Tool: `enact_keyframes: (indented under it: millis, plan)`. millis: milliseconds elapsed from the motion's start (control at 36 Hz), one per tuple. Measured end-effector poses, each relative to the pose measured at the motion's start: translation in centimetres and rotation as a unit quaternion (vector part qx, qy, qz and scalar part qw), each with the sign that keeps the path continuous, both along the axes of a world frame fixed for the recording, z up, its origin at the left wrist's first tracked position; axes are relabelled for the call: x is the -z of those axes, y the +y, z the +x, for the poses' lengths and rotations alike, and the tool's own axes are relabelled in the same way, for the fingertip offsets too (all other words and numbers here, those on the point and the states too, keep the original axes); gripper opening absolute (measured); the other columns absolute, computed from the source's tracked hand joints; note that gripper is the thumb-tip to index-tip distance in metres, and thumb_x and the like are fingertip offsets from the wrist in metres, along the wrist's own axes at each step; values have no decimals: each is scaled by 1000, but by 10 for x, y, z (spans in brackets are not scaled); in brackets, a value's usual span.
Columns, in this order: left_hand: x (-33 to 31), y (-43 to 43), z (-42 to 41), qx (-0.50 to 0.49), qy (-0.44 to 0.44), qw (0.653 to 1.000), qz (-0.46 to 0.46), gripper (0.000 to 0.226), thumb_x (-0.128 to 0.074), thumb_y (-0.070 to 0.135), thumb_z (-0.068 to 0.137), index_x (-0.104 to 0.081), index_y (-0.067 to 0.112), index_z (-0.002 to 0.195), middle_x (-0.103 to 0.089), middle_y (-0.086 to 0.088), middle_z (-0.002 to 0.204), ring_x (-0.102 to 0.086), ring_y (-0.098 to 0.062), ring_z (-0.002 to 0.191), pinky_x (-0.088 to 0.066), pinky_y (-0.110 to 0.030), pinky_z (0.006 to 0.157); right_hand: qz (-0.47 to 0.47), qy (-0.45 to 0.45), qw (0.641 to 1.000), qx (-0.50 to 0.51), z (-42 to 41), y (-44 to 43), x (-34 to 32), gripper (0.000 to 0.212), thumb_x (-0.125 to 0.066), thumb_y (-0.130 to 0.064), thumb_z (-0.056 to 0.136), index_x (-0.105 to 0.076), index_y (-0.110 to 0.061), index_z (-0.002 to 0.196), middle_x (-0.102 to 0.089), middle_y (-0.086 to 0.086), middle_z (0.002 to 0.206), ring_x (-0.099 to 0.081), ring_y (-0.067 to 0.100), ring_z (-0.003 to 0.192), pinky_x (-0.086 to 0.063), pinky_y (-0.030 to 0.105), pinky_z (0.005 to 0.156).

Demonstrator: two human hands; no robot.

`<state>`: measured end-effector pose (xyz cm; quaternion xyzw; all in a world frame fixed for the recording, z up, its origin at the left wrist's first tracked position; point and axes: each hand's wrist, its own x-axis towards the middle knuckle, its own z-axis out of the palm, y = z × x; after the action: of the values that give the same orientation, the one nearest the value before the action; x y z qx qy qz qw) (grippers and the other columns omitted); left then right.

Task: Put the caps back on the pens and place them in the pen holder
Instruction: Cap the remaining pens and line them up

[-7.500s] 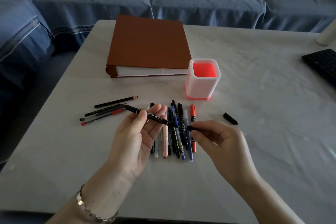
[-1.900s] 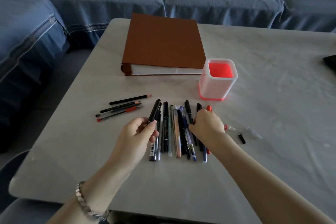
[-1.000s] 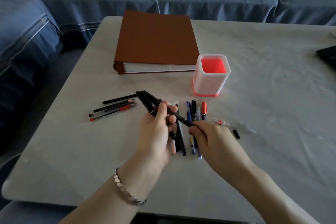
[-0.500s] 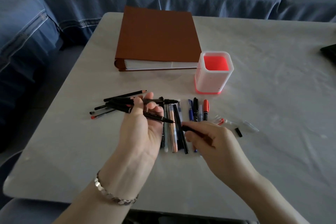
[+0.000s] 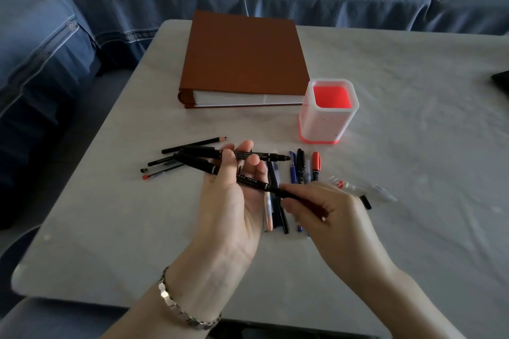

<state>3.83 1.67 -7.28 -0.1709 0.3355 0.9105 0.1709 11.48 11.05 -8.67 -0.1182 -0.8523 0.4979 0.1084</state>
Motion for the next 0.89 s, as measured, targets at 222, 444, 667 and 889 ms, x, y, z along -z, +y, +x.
enact_keyframes:
  millis: [222, 444, 667, 889]
  plan:
    - [-5, 4, 9, 22, 8, 998, -53, 18, -34, 21, 98, -48, 14, 107, -66, 4, 88, -64, 0, 62, -48, -22, 79, -21, 14, 1000, 17, 2, 0, -4, 15, -69, -16, 77, -73, -24, 89, -67, -20, 75, -60, -1, 65, -46, 10, 61]
    - [-10, 4, 12, 30, 64, 996, -61, 18, -32, 17, 98, -47, 14, 88, -66, 8, 66, -66, -2, 62, -52, -20, 71, -18, 18, 1000, -3, -1, -4, -6, 13, -57, -24, 81, -69, -22, 77, -64, -12, 69, -54, 0, 54, -39, 6, 53]
    - [-13, 3, 13, 37, 134, 987, -86, 23, -34, 13, 96, -49, 17, 80, -67, 5, 68, -67, -7, 63, -53, -16, 62, -77, -28, 996, -31, 0, -1, -7, 20, -56, -18, 86, -66, -17, 69, -62, 0, 64, -45, 12, 49, -37, 19, 50]
    - [-8, -3, 7, 24, 114, 989, -95, 13, -37, 14, 96, -49, 9, 97, -69, 4, 69, -67, -7, 61, -51, -25, 78, -83, -8, 994, 73, 8, 22, -3, 33, -63, -11, 81, -65, -41, 69, -68, -11, 66, -57, 3, 54, -44, 11, 54]
